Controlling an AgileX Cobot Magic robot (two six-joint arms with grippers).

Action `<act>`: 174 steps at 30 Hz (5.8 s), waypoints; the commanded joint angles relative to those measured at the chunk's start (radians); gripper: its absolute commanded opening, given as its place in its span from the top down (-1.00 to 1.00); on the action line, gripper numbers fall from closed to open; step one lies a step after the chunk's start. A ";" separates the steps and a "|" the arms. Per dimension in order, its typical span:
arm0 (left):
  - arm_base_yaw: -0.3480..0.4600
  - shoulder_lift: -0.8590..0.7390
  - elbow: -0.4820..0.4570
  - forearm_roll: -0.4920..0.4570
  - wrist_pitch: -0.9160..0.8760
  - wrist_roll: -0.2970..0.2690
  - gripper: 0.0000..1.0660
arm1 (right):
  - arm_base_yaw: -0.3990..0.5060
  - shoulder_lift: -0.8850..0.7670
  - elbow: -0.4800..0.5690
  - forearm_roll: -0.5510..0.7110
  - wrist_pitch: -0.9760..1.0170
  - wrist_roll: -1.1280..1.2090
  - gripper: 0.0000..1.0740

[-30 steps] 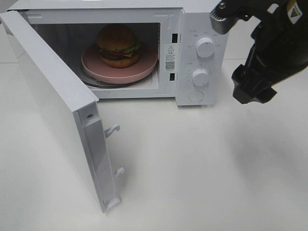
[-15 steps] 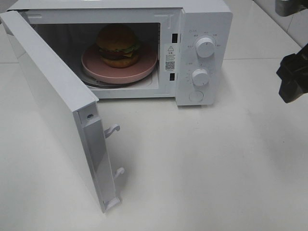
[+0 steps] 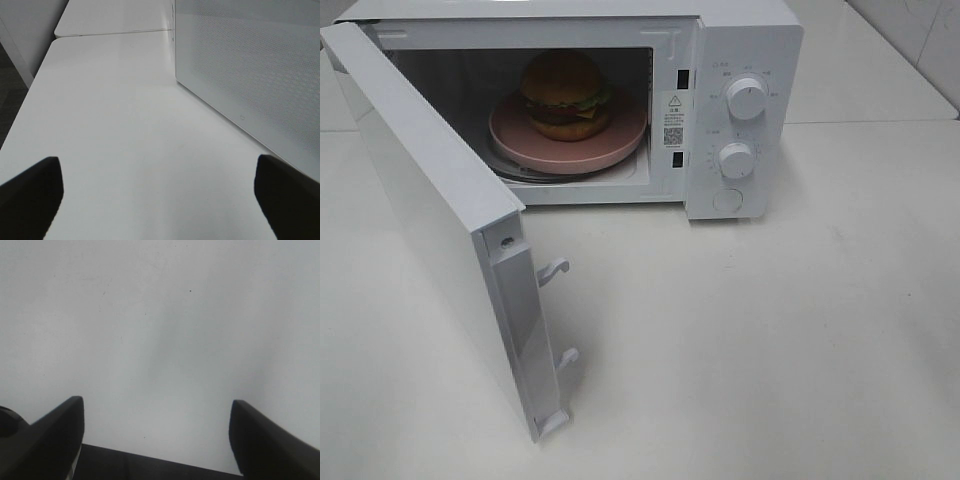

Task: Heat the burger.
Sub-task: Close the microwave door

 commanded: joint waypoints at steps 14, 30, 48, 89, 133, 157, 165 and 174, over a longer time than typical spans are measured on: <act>-0.004 -0.022 0.003 -0.004 -0.002 0.000 -0.81 | -0.004 -0.387 0.175 -0.006 0.006 0.029 -0.42; -0.004 -0.022 0.003 -0.004 -0.002 0.000 -0.81 | -0.185 -0.785 0.329 0.098 0.002 0.020 -0.42; -0.004 -0.022 0.003 -0.004 -0.002 0.000 -0.81 | -0.249 -1.087 0.402 0.104 -0.064 0.013 -0.41; -0.004 -0.018 0.003 -0.005 -0.002 0.000 -0.81 | -0.249 -1.150 0.402 0.104 -0.064 0.013 -0.41; -0.004 0.447 0.063 -0.015 -0.762 -0.003 1.00 | -0.249 -1.150 0.402 0.104 -0.064 0.013 -0.41; -0.004 0.903 0.287 0.088 -1.598 -0.076 1.00 | -0.249 -1.150 0.402 0.104 -0.064 0.013 -0.41; -0.004 1.131 0.287 0.271 -1.825 -0.210 1.00 | -0.249 -1.150 0.402 0.104 -0.064 0.013 -0.41; -0.004 1.378 0.240 0.462 -2.022 -0.295 1.00 | -0.249 -1.150 0.402 0.104 -0.064 0.013 -0.41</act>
